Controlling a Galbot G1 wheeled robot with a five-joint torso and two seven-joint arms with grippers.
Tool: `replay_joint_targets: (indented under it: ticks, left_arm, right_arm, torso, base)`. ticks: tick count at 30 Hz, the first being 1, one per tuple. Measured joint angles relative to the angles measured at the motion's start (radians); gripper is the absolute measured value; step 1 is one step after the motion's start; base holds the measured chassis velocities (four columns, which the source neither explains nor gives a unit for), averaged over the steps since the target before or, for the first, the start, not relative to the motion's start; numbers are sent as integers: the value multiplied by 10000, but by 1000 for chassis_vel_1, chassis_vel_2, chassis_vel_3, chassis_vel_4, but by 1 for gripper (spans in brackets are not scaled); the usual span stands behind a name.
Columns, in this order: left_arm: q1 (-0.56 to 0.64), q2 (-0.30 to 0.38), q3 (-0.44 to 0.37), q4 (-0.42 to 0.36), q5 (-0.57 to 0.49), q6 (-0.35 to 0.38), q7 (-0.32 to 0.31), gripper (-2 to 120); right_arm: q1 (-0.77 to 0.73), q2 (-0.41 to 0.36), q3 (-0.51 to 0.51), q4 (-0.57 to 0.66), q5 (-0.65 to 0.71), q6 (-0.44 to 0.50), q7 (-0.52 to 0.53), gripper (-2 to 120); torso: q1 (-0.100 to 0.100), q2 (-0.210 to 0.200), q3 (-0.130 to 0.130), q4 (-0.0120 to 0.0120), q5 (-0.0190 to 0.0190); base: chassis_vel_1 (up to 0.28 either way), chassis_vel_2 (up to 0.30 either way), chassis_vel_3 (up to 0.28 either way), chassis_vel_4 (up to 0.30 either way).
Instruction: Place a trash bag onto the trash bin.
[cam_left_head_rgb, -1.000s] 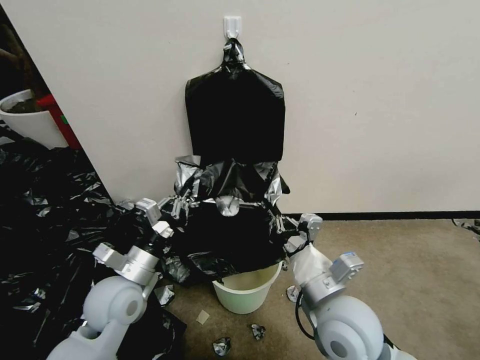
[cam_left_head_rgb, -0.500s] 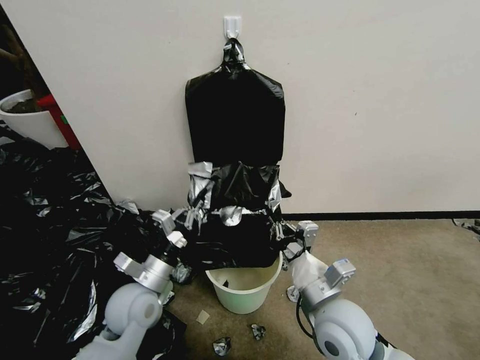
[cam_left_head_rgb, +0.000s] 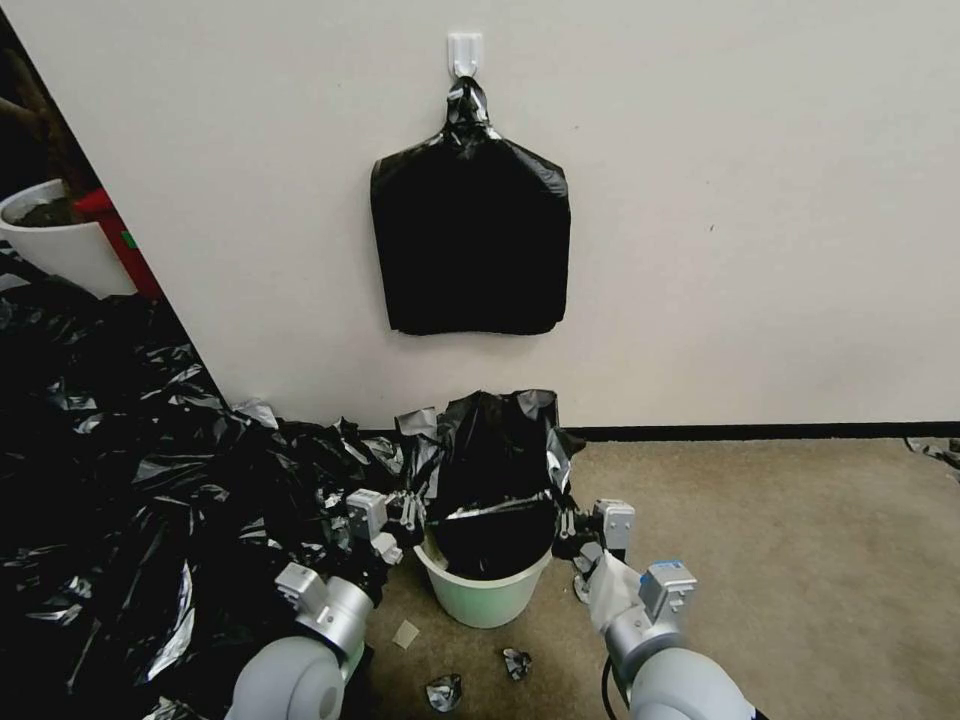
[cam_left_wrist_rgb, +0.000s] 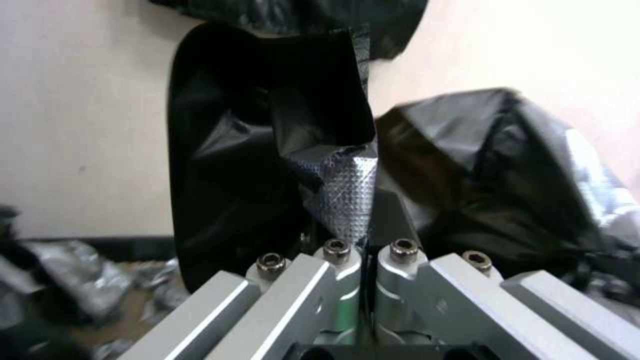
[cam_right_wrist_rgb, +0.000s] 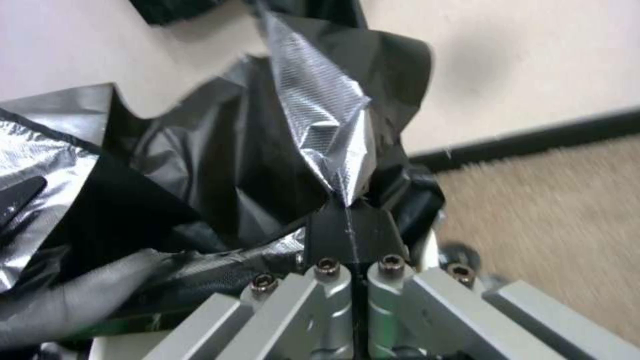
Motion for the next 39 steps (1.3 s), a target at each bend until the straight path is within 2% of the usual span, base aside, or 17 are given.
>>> replay_joint_targets:
  ticks: [1, 2, 4, 5, 6, 7, 8, 9, 11, 12, 13, 18, 26, 32, 39]
  left_arm:
    - [-8, 109, 102, -208, 96, 363, -414, 0]
    - [-8, 109, 102, -208, 96, 363, -414, 0]
    - [-46, 432, 280, -714, 188, 1335, -1261, 0]
    - [-80, 713, 372, -1083, 187, 2075, -1762, 0]
    - [-80, 713, 372, -1083, 187, 2075, -1762, 0]
    - [-126, 1070, 465, -1436, 82, 2801, -2210, 0]
    - [-158, 1277, 507, -1611, -48, 3193, -2448, 0]
    - [-158, 1277, 507, -1611, -48, 3193, -2448, 0]
    - [-191, 1624, 566, -1905, -461, 3983, -2857, 0]
    - [-191, 1624, 566, -1905, -461, 3983, -2857, 0]
    - [-171, 1795, 628, -1995, -701, 4299, -3016, 0]
    - [37, 1853, 829, -1927, -717, 4445, -3072, 0]
    - [403, 1788, 846, -1986, -276, 4588, -3137, 0]
    - [877, 1822, 735, -2434, -196, 5116, -3618, 0]
    - [944, 1725, 711, -2102, -134, 5263, -4075, 0]
  right_arm:
    - [64, -75, -66, 199, 249, -266, 331, 0]
    - [64, -75, -66, 199, 249, -266, 331, 0]
    - [254, -274, -212, 674, 899, -903, 1042, 0]
    - [354, -391, -296, 910, 1304, -1267, 1341, 0]
    - [354, -391, -296, 910, 1304, -1267, 1341, 0]
    - [481, -535, -399, 1179, 1859, -1690, 1677, 0]
    - [531, -585, -457, 1278, 2088, -1858, 1829, 0]
    - [531, -585, -457, 1278, 2088, -1858, 1829, 0]
    - [569, -638, -557, 1316, 2365, -2064, 2034, 0]
    - [569, -638, -557, 1316, 2365, -2064, 2034, 0]
    - [569, -643, -617, 1212, 2440, -2158, 2123, 0]
    - [614, -577, -760, 613, 2477, -2151, 2280, 0]
    - [598, -633, -1000, 456, 2424, -1877, 2297, 0]
    - [398, -733, -1290, 624, 2356, -1863, 2297, 0]
    - [469, -598, -1465, 99, 2152, -1876, 2231, 0]
  torso:
    - [0, 0, 0, -1, 1]
    - [0, 0, 0, -1, 1]
    - [-1, 0, 0, 0, -1]
    - [0, 0, 0, 0, 0]
    - [0, 0, 0, 0, 0]
    - [0, 0, 0, 0, 0]
    - [0, 0, 0, 0, -1]
    - [0, 0, 0, 0, -1]
    - [0, 0, 0, 0, 0]
    - [0, 0, 0, 0, 0]
    - [0, 0, 0, 0, 0]
    - [0, 0, 1, 0, 0]
    - [0, 0, 0, 0, 0]
    - [0, 0, 0, 0, 1]
    - [0, 0, 1, 0, 0]
  base:
    - [0, 0, 0, 0]
    - [0, 0, 0, 0]
    - [0, 0, 0, 0]
    - [0, 0, 0, 0]
    - [0, 0, 0, 0]
    - [0, 0, 0, 0]
    - [0, 0, 0, 0]
    - [0, 0, 0, 0]
    - [0, 0, 0, 0]
    - [0, 0, 0, 0]
    - [0, 0, 0, 0]
    - [0, 0, 0, 0]
    - [0, 0, 0, 0]
    - [0, 0, 0, 0]
    - [0, 0, 0, 0]
